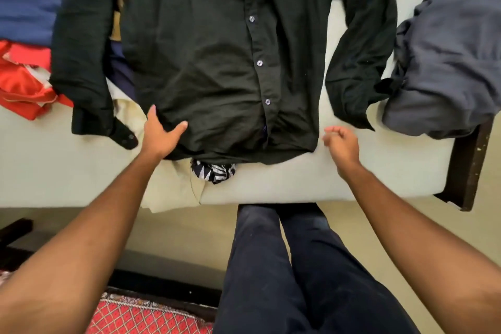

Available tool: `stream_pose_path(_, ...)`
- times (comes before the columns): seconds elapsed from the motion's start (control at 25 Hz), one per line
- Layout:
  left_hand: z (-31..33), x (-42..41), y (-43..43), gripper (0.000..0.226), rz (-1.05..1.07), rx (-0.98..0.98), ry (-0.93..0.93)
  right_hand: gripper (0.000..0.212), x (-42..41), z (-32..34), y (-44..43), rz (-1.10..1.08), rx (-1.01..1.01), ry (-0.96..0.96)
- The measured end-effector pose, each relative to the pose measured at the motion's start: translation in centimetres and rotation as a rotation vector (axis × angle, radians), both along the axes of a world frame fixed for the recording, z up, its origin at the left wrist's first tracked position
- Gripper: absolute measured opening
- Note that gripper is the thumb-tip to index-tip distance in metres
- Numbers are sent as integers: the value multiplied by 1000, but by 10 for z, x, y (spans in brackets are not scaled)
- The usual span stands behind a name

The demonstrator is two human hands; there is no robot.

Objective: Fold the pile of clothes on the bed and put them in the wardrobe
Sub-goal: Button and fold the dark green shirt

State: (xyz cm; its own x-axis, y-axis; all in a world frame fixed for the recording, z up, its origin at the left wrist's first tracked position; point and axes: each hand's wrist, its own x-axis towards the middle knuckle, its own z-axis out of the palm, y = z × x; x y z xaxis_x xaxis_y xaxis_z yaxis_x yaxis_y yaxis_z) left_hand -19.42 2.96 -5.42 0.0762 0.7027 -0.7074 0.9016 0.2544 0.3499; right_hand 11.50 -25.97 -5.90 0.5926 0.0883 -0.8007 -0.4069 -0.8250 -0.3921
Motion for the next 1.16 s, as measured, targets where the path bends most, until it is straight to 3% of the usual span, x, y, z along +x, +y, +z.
stream_pose_path(0.08,-11,19,-7,104,95,68,101,17,1,-15,14,-76,68,113)
stream_pose_path(0.2,-13,25,-4,97,307,73,214,50,-7,-33,31,91,3,68)
stream_pose_path(0.36,-23,8,-1,51,309,71,128,10,-39,-34,43,220,-87,-51)
stream_pose_path(0.4,-21,4,-2,45,295,107,127,14,-44,-28,43,185,-74,-90)
stream_pose_path(0.52,0,-15,-11,42,315,297,162,28,-43,-4,26,158,-28,-239)
stream_pose_path(0.72,12,-48,-44,38,318,311,372,11,-44,28,-14,458,29,-194)
stream_pose_path(0.88,-6,-31,-28,31,244,246,545,26,-59,-2,-11,629,-130,-76)
stream_pose_path(0.96,-11,-7,-27,45,286,308,599,35,-50,-5,-2,815,-294,-39)
stream_pose_path(1.04,-3,23,-33,57,251,535,520,29,-33,7,9,899,-389,-73)
stream_pose_path(1.12,6,62,-47,54,13,705,156,27,-4,28,21,765,-293,-244)
stream_pose_path(1.16,10,83,-58,50,-118,680,-28,29,10,39,28,693,-197,-389)
